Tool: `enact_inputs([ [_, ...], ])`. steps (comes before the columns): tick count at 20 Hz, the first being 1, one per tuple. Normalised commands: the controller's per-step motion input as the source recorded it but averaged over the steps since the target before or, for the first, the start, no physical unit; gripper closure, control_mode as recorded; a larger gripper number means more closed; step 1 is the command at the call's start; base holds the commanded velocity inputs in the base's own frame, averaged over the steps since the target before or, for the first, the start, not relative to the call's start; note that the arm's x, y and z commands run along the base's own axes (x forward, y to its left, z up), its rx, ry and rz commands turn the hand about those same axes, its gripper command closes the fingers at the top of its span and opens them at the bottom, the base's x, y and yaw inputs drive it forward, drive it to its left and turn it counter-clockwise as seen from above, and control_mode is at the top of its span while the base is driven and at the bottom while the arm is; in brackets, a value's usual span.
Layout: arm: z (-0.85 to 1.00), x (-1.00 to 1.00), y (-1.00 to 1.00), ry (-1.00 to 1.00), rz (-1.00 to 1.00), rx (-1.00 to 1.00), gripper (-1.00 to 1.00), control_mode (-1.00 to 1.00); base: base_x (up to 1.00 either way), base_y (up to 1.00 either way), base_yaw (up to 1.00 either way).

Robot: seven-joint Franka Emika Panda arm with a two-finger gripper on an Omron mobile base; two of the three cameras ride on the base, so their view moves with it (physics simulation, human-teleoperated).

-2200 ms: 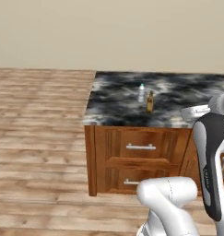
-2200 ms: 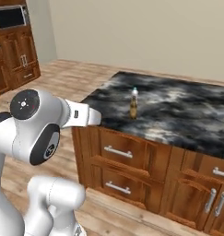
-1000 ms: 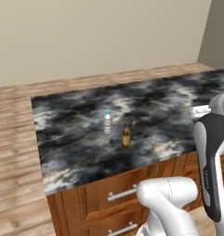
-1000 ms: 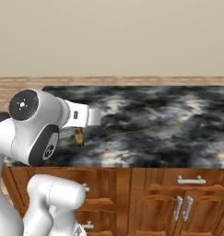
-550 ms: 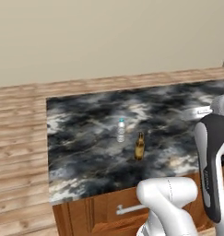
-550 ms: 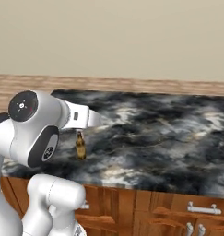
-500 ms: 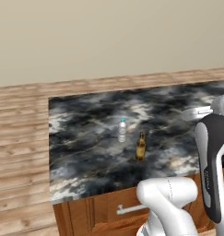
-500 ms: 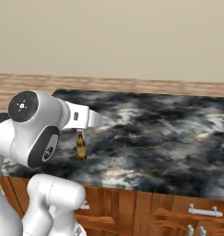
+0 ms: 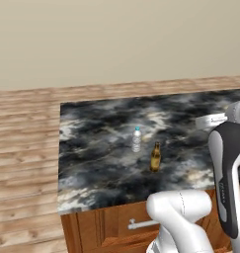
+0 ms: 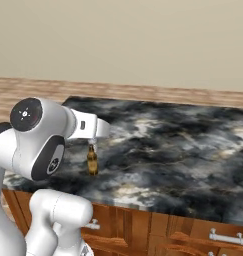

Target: Pick the bottled drink, beer, bottled water from the counter and place them in the open cabinet.

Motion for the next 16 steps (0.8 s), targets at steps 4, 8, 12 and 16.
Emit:
enact_inputs([
  [4, 0.00, 0.00, 0.00, 0.00, 0.00, 0.00, -1.00, 1.00, 0.00, 0.00, 0.00],
  [8, 0.00, 0.00, -0.03, 0.00, 0.00, 0.00, -1.00, -1.00, 0.00, 0.00, 0.00],
  [12, -0.14, 0.07, -0.30, -0.03, 0.17, 0.04, -1.00, -1.00, 0.00, 0.00, 0.00],
  [16, -0.40, 0.24, -0.46, -0.06, 0.60, 0.13, -1.00, -1.00, 0.00, 0.00, 0.00],
])
